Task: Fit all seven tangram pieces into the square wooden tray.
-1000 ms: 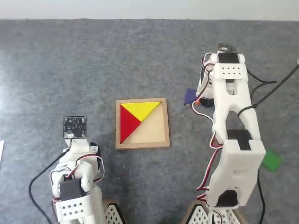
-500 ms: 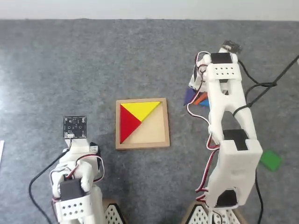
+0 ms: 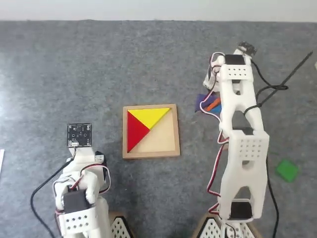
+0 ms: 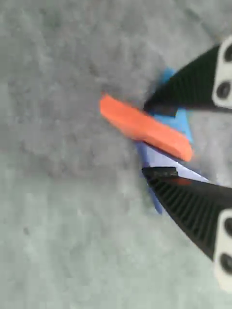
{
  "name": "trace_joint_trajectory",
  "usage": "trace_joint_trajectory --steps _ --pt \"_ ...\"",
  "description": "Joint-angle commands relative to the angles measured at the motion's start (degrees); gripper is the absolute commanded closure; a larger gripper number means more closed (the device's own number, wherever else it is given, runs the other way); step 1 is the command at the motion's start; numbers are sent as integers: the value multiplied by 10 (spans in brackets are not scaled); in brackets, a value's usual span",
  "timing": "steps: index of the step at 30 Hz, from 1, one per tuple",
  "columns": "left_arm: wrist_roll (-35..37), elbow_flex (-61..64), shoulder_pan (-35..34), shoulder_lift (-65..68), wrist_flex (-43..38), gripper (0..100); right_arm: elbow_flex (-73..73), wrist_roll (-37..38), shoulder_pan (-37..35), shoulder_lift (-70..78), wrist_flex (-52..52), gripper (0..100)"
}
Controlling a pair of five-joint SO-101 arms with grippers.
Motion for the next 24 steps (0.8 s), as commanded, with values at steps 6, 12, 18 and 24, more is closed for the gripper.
trace_joint_trajectory --steps 6,12,18,24 --pt "-1 -7 1 -11 2 918 -194 51 13 41 173 993" --pt "-1 -7 1 -11 2 918 -242 64 11 45 204 991" --pt "-1 -7 1 -11 2 918 -164 267 -44 -43 213 991" --pt "-1 -7 1 -11 2 918 3 393 -159 -155 211 991"
